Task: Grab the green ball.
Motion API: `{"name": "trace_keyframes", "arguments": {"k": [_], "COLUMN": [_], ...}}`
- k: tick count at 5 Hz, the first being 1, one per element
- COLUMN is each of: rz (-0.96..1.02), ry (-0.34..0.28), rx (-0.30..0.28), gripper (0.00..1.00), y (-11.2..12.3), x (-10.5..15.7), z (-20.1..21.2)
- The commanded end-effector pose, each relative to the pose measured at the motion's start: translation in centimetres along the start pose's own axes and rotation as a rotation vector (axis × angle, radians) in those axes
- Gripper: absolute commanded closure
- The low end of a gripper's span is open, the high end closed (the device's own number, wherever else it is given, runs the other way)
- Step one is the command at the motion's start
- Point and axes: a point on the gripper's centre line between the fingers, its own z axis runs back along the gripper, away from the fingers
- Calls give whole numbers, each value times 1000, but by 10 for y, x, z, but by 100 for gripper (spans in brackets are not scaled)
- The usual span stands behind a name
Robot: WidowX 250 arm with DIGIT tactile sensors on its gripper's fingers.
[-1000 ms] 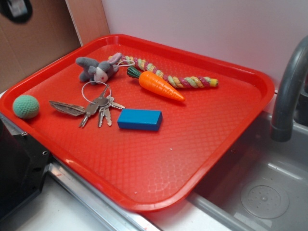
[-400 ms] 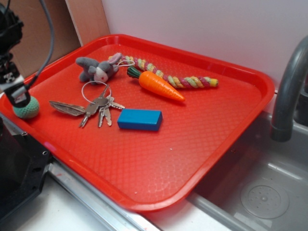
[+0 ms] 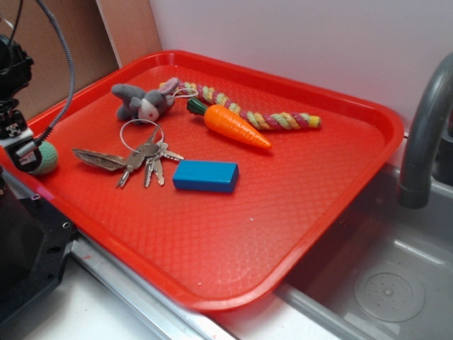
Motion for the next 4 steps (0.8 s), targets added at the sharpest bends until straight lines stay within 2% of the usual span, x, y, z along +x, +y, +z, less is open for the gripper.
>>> {"name": "trace_keyframes", "arguments": {"k": [1,2,3,4], "rz": [-20,-55,-59,-96], "ry": [25,65,60,91], "rx": [19,18,37,60], "gripper": [0,0,100,100], "y": [24,20,13,2], "x": [18,29,34,47], "z": [-16,-30,-32,-30]}}
